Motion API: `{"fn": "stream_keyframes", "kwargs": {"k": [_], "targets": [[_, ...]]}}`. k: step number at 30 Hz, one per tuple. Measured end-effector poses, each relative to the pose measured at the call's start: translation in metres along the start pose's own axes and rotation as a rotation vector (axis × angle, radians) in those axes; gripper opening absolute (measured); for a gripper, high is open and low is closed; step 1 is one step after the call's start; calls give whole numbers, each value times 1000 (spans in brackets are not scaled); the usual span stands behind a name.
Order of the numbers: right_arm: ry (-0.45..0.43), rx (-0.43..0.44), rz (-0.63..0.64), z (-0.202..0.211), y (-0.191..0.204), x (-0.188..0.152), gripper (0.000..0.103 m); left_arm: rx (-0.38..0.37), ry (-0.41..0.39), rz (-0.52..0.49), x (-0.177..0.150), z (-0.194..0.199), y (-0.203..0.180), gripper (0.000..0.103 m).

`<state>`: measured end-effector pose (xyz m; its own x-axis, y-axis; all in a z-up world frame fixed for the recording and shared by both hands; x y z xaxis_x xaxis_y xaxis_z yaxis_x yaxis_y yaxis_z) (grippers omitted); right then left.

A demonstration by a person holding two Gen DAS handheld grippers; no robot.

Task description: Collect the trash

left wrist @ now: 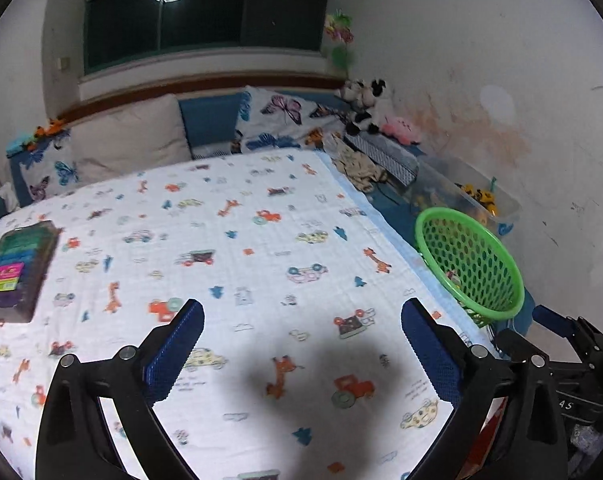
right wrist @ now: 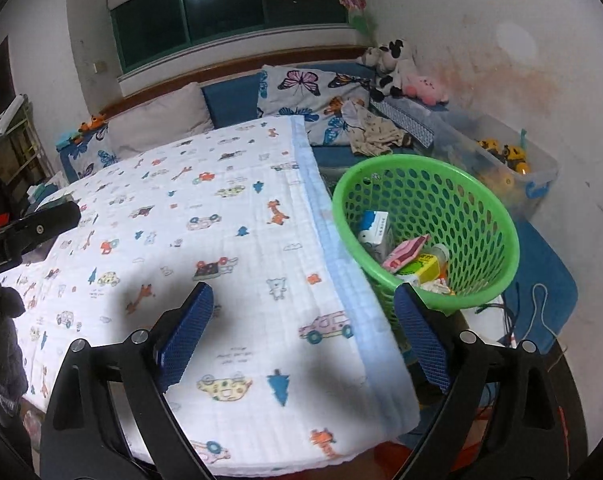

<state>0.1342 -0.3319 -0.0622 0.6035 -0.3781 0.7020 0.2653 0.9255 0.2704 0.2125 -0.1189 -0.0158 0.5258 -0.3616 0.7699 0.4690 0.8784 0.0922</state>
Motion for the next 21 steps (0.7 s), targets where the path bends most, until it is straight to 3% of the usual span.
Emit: {"fn": "stream_keyframes", "kwargs": {"k": [4, 21], "targets": [[-9, 22, 7, 8, 13, -6, 91, 45, -45, -16, -1, 20, 4, 96], [-37, 31, 41, 20, 27, -8, 92, 55, 23, 21, -23, 24, 11, 96]]}}
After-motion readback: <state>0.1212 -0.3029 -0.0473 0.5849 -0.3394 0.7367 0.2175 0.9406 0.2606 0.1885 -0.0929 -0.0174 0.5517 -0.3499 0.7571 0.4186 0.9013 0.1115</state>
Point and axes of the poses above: each gripper's, at about its wrist camera, not at the fingertips, and z roughly against the way its jaws point, y to its left, x to its top, the point moved 8 cm from there along -z, roughly the way its jaws point, and after that the axes turned 14 degrees about -z, right-handed, at the moved point
